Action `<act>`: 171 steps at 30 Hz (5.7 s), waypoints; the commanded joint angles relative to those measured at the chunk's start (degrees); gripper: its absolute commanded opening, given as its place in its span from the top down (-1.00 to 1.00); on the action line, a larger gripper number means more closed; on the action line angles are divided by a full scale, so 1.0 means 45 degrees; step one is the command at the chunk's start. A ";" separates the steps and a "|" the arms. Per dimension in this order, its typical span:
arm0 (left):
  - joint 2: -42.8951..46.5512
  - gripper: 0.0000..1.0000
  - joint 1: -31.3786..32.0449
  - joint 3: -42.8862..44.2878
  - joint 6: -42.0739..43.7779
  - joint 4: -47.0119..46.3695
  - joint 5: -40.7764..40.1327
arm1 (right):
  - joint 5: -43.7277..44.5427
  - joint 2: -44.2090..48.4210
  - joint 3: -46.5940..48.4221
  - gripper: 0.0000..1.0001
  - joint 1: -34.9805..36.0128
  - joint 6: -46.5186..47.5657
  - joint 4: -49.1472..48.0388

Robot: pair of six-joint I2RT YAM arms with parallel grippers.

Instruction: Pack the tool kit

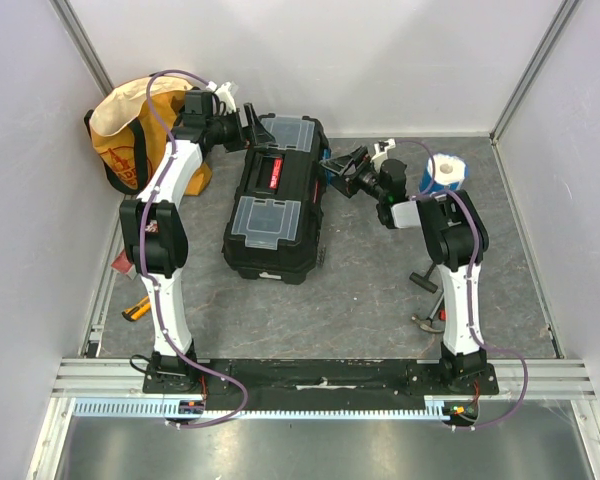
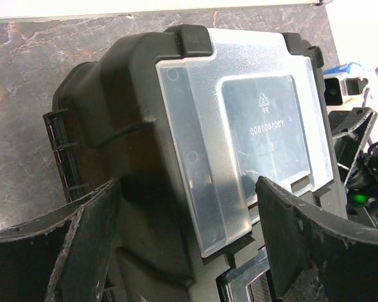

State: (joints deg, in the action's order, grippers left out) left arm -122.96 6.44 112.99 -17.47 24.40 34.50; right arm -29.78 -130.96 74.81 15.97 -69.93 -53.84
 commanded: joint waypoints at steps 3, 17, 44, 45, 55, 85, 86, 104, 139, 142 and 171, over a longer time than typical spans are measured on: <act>-0.0723 -0.67 0.1206 -0.0773 0.0524 0.2214 -0.0655 | 0.2026 0.1698 0.0037 1.00 0.1178 0.2610 0.1651; -0.0431 -0.75 0.1168 -0.0461 0.0797 0.2526 -0.1065 | 0.3159 0.1309 0.0661 -0.93 0.1062 0.3254 0.5125; -0.1055 -0.82 0.1187 -0.0499 0.1442 0.2311 0.2587 | -0.2755 -0.2206 0.3082 -0.96 0.1256 -0.1018 -0.1543; -0.1075 -0.82 0.1187 -0.0499 0.1442 0.2292 0.2606 | -0.2989 -0.2285 0.3200 -0.96 0.1295 -0.1409 -0.2014; -0.1153 -0.82 0.1284 -0.0597 0.1500 0.2292 0.2704 | -0.4259 -0.2383 0.4059 -0.96 0.1920 -0.1842 -0.4281; -0.1251 -0.73 0.2105 -0.1007 0.1988 0.2917 0.0537 | -0.1391 -0.0294 0.1854 1.00 0.2135 0.0480 -0.2959; -0.1251 -0.73 0.2124 -0.1027 0.1989 0.2936 0.0440 | -0.1274 -0.0255 0.1814 1.00 0.2116 0.0559 -0.2802; -0.1173 -0.68 0.2417 -0.1632 0.2321 0.3093 -0.0733 | 0.0620 0.1268 0.1385 1.00 0.2038 0.2610 0.2079; -0.1505 -0.67 0.2593 -0.1534 0.2281 0.3112 0.0888 | -0.4009 -0.1779 0.2811 1.00 0.2487 -0.1159 -0.4617; -0.1485 -0.61 0.2652 -0.1535 0.2301 0.3190 0.0557 | -0.3657 -0.1427 0.2518 1.00 0.2507 -0.0711 -0.4053; -0.0938 -0.51 0.2261 -0.1652 0.1286 0.3327 -0.1652 | -0.0121 0.0919 0.0153 1.00 0.1491 -0.2227 -0.4082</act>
State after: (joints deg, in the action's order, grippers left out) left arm -119.79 9.76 111.04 -11.09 24.93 24.27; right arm -19.44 -128.38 74.65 18.13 -67.20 -50.61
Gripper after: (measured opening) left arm 0.876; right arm 0.837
